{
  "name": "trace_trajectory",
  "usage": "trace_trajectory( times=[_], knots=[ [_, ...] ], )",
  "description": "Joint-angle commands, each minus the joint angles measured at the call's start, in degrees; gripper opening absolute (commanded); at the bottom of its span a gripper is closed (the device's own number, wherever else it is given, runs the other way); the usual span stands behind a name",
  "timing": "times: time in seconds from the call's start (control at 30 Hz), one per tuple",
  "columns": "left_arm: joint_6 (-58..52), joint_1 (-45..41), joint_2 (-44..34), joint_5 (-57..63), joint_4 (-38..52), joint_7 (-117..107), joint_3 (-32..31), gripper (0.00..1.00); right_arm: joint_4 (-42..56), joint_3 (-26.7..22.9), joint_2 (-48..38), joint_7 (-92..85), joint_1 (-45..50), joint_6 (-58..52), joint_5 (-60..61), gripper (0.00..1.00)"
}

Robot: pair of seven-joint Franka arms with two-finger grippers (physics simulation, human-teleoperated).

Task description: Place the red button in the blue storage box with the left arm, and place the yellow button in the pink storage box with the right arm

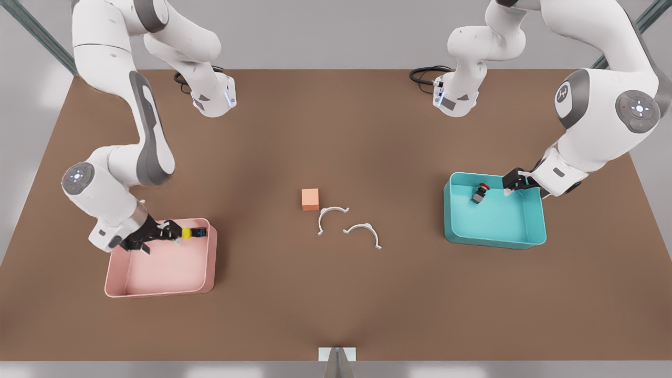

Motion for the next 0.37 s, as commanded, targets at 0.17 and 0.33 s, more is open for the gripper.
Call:
trace_trajectory(
  times=[0.17,0.33],
  knots=[
    [-0.48,-0.01,-0.06,0.03,0.06,-3.05,-0.02,1.0,15.41,-0.4,-0.38,15.96,1.06,-35.68,-4.05,1.0],
    [-0.56,-0.09,-0.06,0.03,0.14,-3.22,-0.02,1.0,23.68,-0.31,4.55,16.05,1.41,-35.69,-5.11,1.0]
  ],
)
